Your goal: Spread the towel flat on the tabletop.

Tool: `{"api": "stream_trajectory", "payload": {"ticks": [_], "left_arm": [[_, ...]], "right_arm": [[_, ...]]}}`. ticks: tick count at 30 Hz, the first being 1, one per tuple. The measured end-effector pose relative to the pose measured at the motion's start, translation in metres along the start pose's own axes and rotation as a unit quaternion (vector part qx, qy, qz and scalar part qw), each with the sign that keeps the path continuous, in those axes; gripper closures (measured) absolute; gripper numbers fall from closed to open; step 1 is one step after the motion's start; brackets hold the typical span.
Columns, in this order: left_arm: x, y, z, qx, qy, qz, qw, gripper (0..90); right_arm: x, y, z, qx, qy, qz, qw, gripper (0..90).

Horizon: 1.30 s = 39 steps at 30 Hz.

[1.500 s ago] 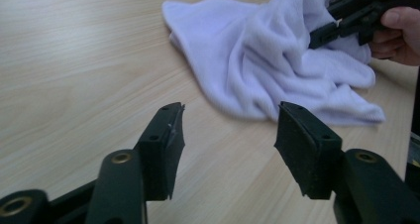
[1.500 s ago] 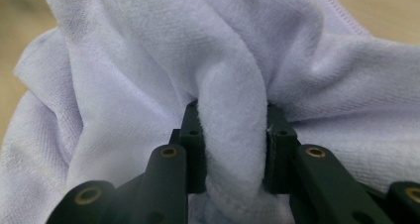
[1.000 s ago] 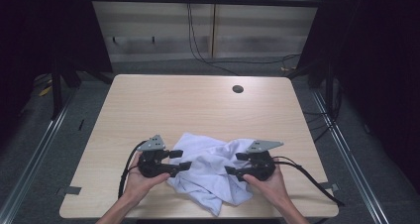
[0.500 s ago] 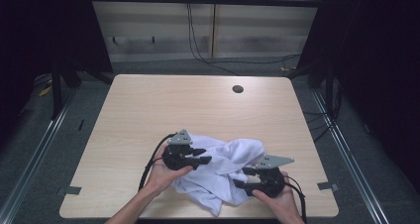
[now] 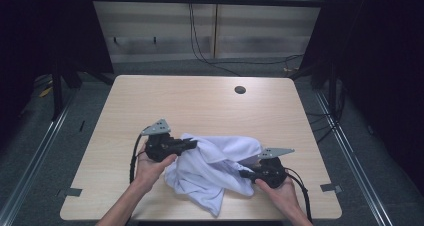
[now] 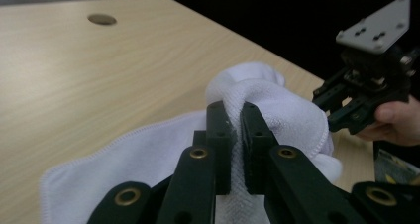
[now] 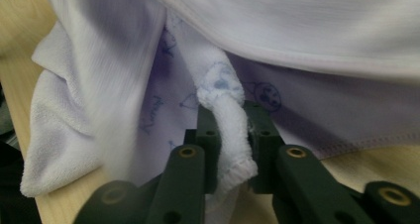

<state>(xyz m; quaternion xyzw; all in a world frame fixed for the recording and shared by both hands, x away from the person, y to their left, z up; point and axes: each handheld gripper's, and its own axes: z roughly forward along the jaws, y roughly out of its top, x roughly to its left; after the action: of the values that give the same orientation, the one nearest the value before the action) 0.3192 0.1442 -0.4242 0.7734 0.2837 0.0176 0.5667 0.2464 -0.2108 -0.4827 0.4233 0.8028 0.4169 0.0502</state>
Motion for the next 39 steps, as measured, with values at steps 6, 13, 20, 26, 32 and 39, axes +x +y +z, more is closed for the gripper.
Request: {"api": "stream_trajectory", "payload": {"ticks": [6,13,20,26,32,39], "left_arm": [[0.011,0.007,-0.035,-0.061,0.025,-0.025,0.9975,85.4],[0.021,0.028,-0.072,-0.100,0.061,-0.015,0.9929,85.5],[0.030,0.045,-0.094,-0.139,0.081,-0.030,0.9865,85.6],[0.033,0.012,-0.116,-0.121,0.075,-0.031,0.9893,85.4],[0.050,-0.025,-0.136,-0.097,0.092,-0.052,0.9896,85.4],[0.056,-0.041,-0.117,-0.062,0.086,-0.067,0.9921,85.0]], "right_arm": [[-0.020,0.017,-0.021,-0.053,0.000,0.038,0.9979,82.2],[-0.032,0.054,-0.046,-0.108,-0.016,0.060,0.9922,82.1],[-0.030,0.088,-0.057,-0.145,-0.006,0.033,0.9888,60.6],[-0.026,0.073,-0.033,-0.138,0.027,0.026,0.9898,44.1],[-0.023,0.076,-0.035,-0.142,0.029,0.023,0.9891,41.9],[-0.041,0.072,0.020,-0.046,-0.017,0.004,0.9988,42.3]]}}
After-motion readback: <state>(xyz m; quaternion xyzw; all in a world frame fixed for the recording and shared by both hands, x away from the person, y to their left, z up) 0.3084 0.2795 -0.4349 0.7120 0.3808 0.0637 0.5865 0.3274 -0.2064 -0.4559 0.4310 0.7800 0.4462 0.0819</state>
